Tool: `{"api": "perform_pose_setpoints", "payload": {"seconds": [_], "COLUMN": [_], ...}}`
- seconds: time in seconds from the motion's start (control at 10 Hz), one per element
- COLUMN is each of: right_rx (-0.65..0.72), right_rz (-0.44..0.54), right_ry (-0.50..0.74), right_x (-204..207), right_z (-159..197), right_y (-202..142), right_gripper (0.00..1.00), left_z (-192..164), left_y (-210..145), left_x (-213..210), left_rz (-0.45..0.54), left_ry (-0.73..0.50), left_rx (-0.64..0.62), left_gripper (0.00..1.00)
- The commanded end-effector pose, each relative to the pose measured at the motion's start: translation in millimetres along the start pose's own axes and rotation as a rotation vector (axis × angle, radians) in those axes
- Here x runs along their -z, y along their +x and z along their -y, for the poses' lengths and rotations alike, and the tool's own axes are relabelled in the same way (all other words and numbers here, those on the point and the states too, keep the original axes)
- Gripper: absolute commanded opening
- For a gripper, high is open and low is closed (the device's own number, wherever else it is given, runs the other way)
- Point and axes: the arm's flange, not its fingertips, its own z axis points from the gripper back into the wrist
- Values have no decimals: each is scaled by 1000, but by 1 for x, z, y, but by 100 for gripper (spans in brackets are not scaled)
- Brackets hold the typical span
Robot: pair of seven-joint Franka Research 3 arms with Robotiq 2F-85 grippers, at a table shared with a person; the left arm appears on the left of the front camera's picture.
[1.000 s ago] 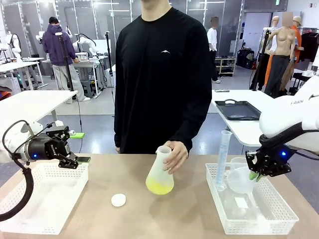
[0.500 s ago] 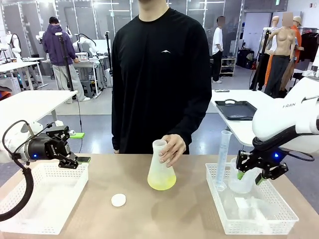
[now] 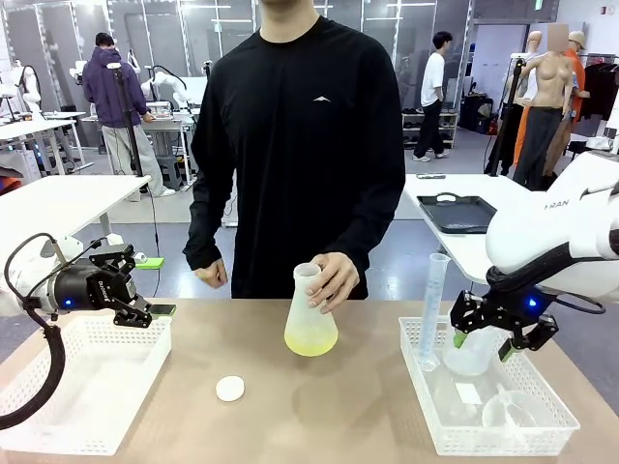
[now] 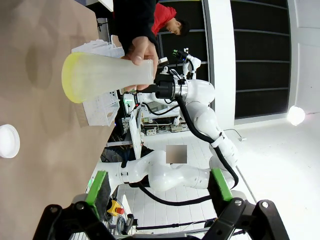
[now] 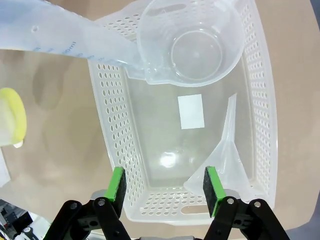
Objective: Prepare the solutions needed for the experiment.
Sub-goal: Once the solution is in the Big flask , pick up the Plastic Funnel and place it back into the right Organizing basket, then when the human places the Big flask in the center of the table, pick up the Big flask and place it in the left Organizing basket.
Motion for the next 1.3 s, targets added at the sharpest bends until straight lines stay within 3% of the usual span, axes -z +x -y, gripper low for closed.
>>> {"api": "perform_pose_setpoints", "payload": {"seconds": [0.0,0.8,1.0,1.2], "right_rx": [-1,0,-139,-240], "right_rz": [10,2,135,147], "right_ry": [-6,1,243,472], "right_x": [0,-1,-29,-36], "right_z": [1,0,-20,-27], "right_y": [-2,0,-42,-54], "right_gripper": [78,78,78,78], "left_z": [3,3,3,3], "left_y": [0,0,0,0], "left_x": [0,0,0,0], "left_rz": [-5,-5,-5,-5], "left_ry": [3,3,3,3], "left_rx": [-2,-2,-2,-2], "left_gripper": [100,100,100,100]}}
